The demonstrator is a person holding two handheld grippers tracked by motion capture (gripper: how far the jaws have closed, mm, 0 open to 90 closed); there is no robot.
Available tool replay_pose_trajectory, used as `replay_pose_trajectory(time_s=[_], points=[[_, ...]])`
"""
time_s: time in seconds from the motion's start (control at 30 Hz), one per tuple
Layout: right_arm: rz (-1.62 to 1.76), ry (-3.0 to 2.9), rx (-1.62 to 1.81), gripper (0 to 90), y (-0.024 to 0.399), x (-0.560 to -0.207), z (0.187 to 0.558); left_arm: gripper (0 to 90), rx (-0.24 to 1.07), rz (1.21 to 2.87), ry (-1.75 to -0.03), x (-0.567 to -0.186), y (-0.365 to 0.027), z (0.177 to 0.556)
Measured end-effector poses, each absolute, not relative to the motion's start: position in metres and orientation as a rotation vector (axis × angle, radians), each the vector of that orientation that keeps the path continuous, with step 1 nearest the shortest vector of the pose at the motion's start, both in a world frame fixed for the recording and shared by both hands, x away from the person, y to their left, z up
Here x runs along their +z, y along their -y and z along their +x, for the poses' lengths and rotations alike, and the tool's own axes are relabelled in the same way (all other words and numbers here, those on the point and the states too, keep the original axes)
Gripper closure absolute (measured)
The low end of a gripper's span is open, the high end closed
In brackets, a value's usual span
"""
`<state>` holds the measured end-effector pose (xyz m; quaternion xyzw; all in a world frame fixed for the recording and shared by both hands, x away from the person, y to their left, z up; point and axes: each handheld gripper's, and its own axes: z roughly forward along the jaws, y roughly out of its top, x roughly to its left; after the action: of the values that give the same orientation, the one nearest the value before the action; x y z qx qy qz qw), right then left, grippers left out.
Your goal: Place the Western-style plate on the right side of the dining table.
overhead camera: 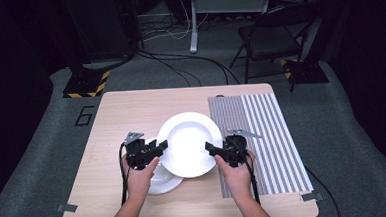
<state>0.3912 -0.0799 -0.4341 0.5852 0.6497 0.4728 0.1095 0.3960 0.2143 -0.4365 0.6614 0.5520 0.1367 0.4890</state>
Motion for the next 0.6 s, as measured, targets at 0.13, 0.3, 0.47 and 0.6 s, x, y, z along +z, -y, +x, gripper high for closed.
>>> replay_pose_trajectory(time_s=[0.13, 0.3, 0.47, 0.6], points=[[1.728, -1.883, 1.379, 39.1, 0.088, -0.432, 0.388, 56.0, 0.317, 1.613, -1.331, -0.436, -0.205, 0.399], [1.746, -1.843, 1.371, 39.1, 0.098, -0.431, 0.385, 56.3, 0.309, 1.625, -1.309, -0.436, -0.194, 0.402], [1.764, -1.809, 1.357, 39.1, 0.11, -0.429, 0.38, 58.5, 0.292, 1.642, -1.284, -0.435, -0.182, 0.405], [1.779, -1.784, 1.354, 39.2, 0.119, -0.429, 0.377, 59.5, 0.286, 1.649, -1.261, -0.434, -0.173, 0.407]])
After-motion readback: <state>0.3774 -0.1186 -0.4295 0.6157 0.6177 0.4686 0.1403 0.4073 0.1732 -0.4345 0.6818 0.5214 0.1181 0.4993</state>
